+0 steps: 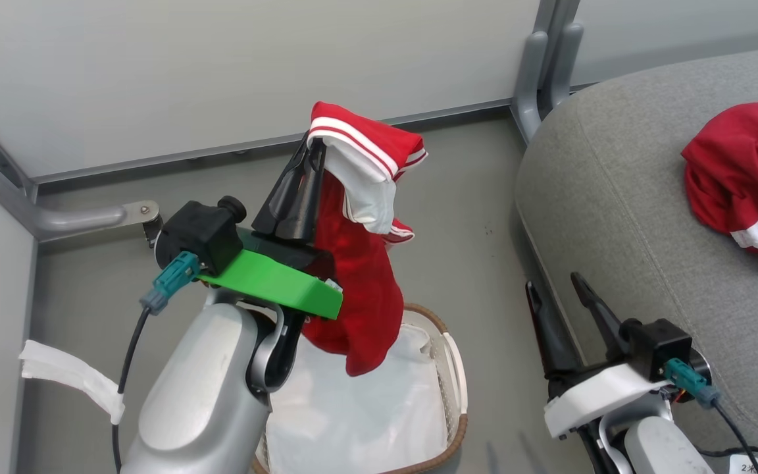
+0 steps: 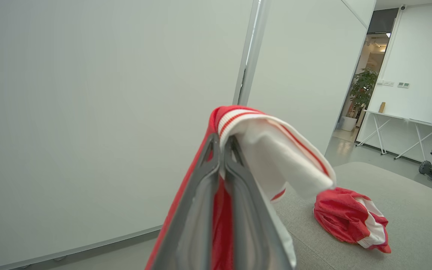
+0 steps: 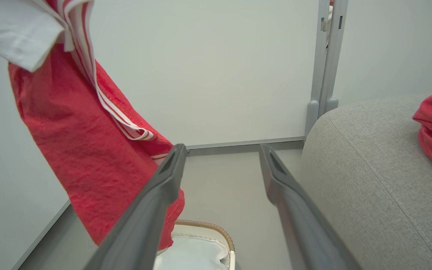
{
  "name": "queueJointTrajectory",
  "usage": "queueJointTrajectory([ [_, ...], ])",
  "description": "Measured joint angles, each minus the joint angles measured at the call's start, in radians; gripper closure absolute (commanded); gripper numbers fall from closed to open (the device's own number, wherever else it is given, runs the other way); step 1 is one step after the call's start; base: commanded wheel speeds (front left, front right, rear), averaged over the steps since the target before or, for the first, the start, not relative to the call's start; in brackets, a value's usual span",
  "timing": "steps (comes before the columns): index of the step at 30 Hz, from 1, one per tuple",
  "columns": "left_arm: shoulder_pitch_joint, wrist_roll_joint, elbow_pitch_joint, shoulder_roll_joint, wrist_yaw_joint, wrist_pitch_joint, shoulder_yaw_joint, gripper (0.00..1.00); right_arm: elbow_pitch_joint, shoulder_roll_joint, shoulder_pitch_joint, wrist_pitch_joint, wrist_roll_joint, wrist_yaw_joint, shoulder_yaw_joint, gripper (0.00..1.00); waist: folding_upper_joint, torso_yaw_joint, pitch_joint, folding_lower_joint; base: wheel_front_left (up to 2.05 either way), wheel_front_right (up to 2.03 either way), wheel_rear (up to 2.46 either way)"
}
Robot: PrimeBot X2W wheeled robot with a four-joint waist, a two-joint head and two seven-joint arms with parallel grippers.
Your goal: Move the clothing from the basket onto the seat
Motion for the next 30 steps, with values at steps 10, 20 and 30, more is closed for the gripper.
queueJointTrajectory([
  [10, 0.000, -0.005, -0.014, -0.002, 0.000, 0.000, -0.031, 1.00, -0.016, 0.000, -0.051, 0.000, -0.008, 0.000, 0.168, 0.00, 0.0000, 0.025, 0.014, 0.0000, 0.00, 0.00, 0.00],
  [20, -0.028, -0.021, -0.022, -0.004, 0.000, 0.000, -0.070, 1.00, 0.020, 0.001, -0.208, 0.000, 0.014, 0.000, 0.378, 0.00, 0.0000, 0.073, 0.044, 0.0000, 0.00, 0.00, 0.00],
  [30, -0.051, -0.060, -0.039, -0.004, 0.000, 0.000, -0.154, 1.00, 0.130, 0.000, -0.300, 0.000, -0.041, 0.000, 0.406, 0.00, 0.0000, 0.113, 0.060, 0.0000, 0.00, 0.00, 0.00],
])
